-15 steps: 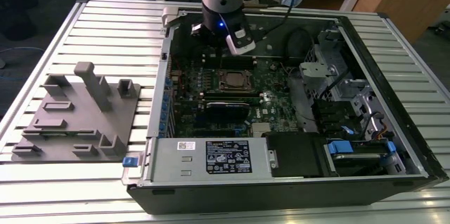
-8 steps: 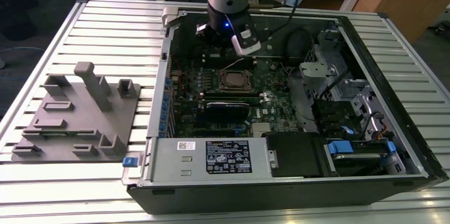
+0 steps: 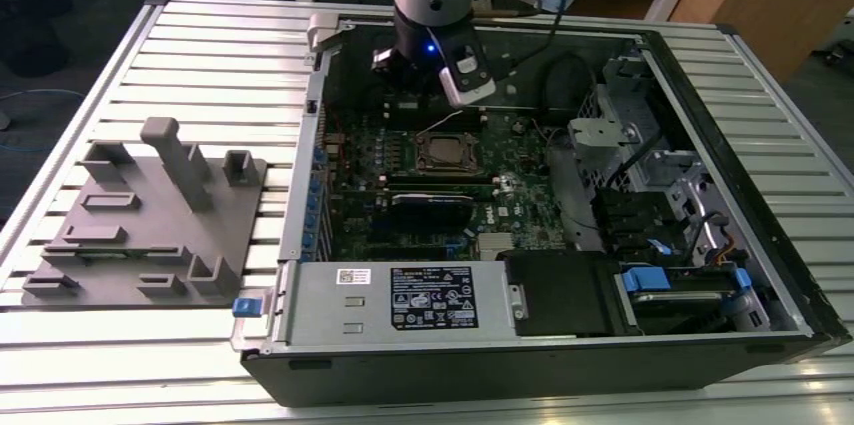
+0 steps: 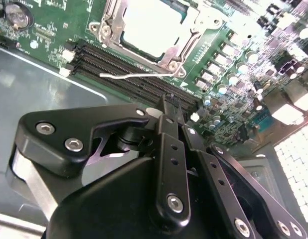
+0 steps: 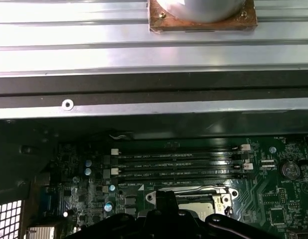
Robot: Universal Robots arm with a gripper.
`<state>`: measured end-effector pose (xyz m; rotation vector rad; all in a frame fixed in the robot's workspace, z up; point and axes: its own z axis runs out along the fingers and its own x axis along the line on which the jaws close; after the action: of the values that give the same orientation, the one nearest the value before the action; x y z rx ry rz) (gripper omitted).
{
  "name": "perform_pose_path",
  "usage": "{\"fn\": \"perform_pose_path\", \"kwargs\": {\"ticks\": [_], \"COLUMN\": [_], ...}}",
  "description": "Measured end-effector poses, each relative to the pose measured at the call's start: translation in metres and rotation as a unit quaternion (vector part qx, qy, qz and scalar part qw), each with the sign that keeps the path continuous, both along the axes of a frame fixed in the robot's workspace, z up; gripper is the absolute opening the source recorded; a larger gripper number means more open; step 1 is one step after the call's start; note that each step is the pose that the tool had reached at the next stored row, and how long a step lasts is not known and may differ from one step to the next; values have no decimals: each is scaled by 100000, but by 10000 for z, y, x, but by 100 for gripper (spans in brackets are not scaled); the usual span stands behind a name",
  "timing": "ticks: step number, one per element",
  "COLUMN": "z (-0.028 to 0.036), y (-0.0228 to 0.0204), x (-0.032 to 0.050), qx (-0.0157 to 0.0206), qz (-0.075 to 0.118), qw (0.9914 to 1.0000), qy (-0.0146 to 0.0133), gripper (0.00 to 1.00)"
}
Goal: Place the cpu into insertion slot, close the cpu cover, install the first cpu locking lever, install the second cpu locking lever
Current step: 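Install the first cpu locking lever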
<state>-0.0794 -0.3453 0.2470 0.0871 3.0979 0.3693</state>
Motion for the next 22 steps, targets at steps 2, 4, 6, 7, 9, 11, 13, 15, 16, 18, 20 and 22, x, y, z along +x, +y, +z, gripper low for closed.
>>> {"fn": "perform_pose_path", "kwargs": {"ticks": [2, 4, 6, 7, 9, 11, 13, 15, 16, 18, 20, 22], "z": [-11, -19, -27, -32, -50, -67, -82, -96, -103, -112, -118, -127], "y": [5, 12, 18, 18, 19, 19, 19, 19, 19, 20, 25, 28], "x": [7, 32, 68, 83, 99, 115, 124, 125, 126, 133, 151, 173], "qx": [-56, -90, -96, -95, -93, -95, -95, -92, -94, -98, -106, -90], "qz": [11, 1, -2, 1, 3, 2, 4, -6, 1, 9, 4, 3], "qw": [100000, 100000, 100000, 100000, 100000, 100000, 100000, 100000, 100000, 100000, 100000, 100000], "qy": [-6, 0, 2, -3, -1, 0, -2, -2, 0, 2, 3, -6], "gripper": [10, 10, 10, 10, 10, 10, 10, 10, 10, 10, 10, 10]}}
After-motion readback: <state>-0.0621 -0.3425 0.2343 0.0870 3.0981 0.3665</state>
